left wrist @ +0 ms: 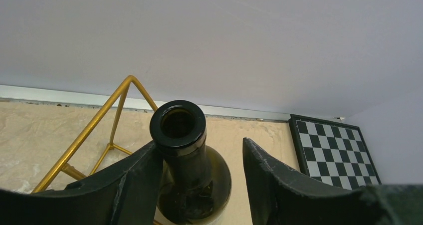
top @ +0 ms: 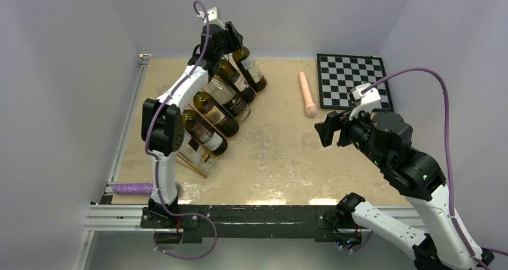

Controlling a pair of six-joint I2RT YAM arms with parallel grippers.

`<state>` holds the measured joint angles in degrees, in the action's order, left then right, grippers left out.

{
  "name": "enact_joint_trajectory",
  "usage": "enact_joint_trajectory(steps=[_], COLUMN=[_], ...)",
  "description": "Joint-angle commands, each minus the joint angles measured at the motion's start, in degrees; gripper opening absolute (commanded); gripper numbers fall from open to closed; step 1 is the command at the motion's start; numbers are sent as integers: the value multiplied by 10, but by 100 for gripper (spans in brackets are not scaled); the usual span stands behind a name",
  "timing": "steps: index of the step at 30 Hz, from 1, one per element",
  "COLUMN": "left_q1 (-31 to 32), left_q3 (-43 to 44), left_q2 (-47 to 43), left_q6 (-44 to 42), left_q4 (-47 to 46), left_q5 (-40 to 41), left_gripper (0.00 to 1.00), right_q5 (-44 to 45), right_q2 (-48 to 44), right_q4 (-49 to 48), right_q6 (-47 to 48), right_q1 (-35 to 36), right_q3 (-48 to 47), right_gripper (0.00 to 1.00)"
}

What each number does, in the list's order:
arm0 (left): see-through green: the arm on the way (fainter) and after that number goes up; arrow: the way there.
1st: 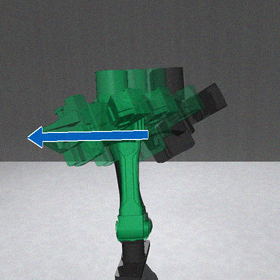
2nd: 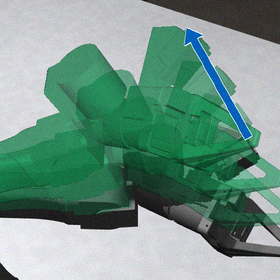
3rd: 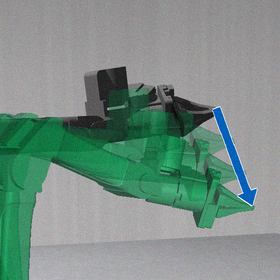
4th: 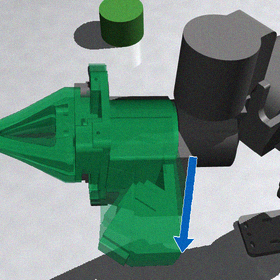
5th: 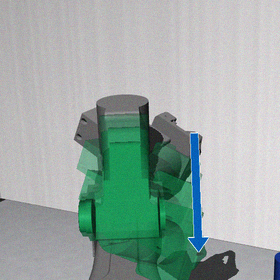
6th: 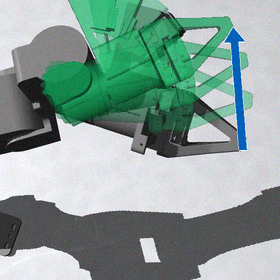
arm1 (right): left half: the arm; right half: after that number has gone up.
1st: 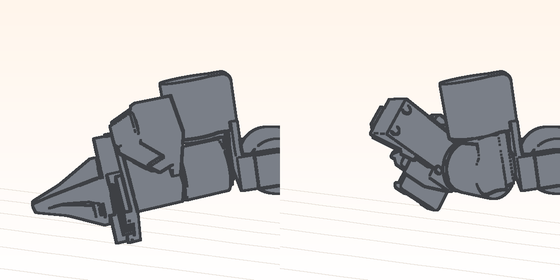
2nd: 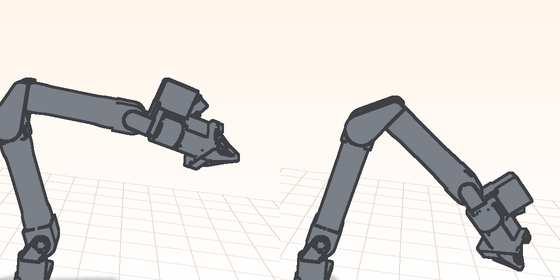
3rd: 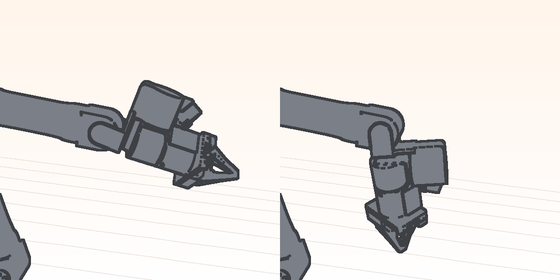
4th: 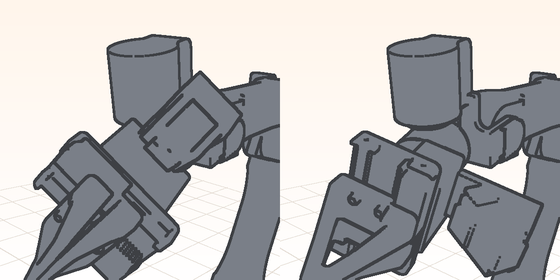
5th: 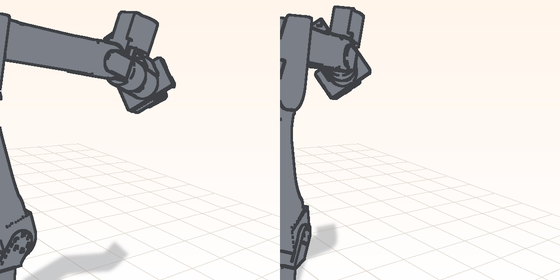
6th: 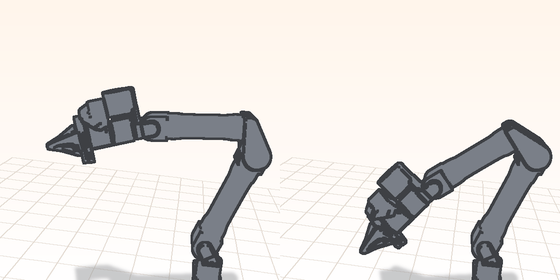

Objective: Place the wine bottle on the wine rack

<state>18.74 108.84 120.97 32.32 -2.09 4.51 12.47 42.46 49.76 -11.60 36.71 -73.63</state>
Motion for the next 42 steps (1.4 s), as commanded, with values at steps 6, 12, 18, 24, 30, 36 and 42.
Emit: enact_joint_trajectory(steps=[6, 12, 18, 24, 30, 36, 42], left_q1=[-6, -7, -7, -6, -6, -6, -6], left_q3=[-1, 2, 6, 28, 47, 29, 10], left_q2=[-4, -9, -20, -26, -30, -52, -73], left_q6=[27, 46, 53, 95, 140, 157, 144], left_q4=[-18, 15, 59, 118, 170, 170, 145], left_q5=[56, 78, 102, 105, 92, 48, -35], left_gripper=[66, 77, 84, 85, 84, 84, 81], right_q5=[-1, -1, -2, -8, -11, -13, -17], right_q2=[9, 11, 11, 13, 8, 2, 2], right_q4=[-20, -21, -23, -26, -26, -27, -31], right_q6=[-7, -6, -6, -10, -15, -17, -18], right_q1=[-1, 0, 0, 0, 0, 0, 0], right_q3=[2, 2, 1, 4, 8, 11, 12], right_gripper=[83, 83, 83, 83, 83, 83, 83])
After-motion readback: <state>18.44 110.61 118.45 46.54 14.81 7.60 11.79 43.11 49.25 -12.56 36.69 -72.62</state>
